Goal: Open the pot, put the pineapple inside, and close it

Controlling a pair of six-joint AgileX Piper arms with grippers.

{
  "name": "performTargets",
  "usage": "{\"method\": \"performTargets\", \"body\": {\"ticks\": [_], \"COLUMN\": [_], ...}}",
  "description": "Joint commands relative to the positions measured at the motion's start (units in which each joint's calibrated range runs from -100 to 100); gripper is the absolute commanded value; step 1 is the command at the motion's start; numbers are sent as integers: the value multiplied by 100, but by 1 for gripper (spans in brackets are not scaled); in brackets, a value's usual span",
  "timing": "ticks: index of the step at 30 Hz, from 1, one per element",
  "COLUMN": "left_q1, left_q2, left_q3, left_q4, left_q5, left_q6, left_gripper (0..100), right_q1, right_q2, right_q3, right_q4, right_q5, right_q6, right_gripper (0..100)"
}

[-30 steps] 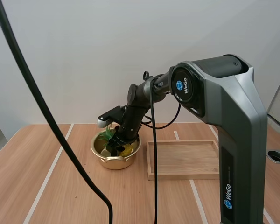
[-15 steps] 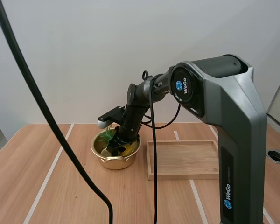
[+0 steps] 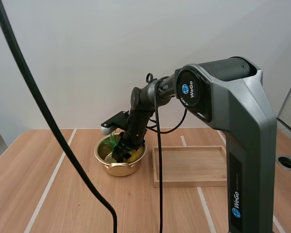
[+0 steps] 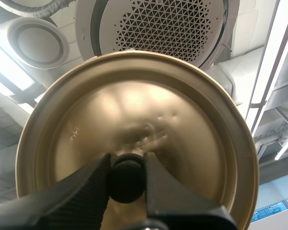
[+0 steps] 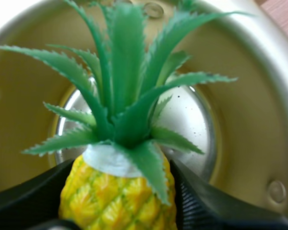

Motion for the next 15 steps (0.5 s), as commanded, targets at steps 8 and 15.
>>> {"method": "performTargets", "body": {"ticks": [8,15], "left_q1": [-14,-14], "left_q2": [4,4], "left_q3": [-25,-25], "left_q4": [42,42], "left_q5": [-130,-130], "left_q6": [-60,-60], "left_gripper": [0,0], "right_q1": [-26,-10], "right_q2": [16,16], "right_q3": [37,37], "right_q4": [174,383], "right_q5": [228,228], "right_q6": [87,11], "right_gripper": [89,100]}}
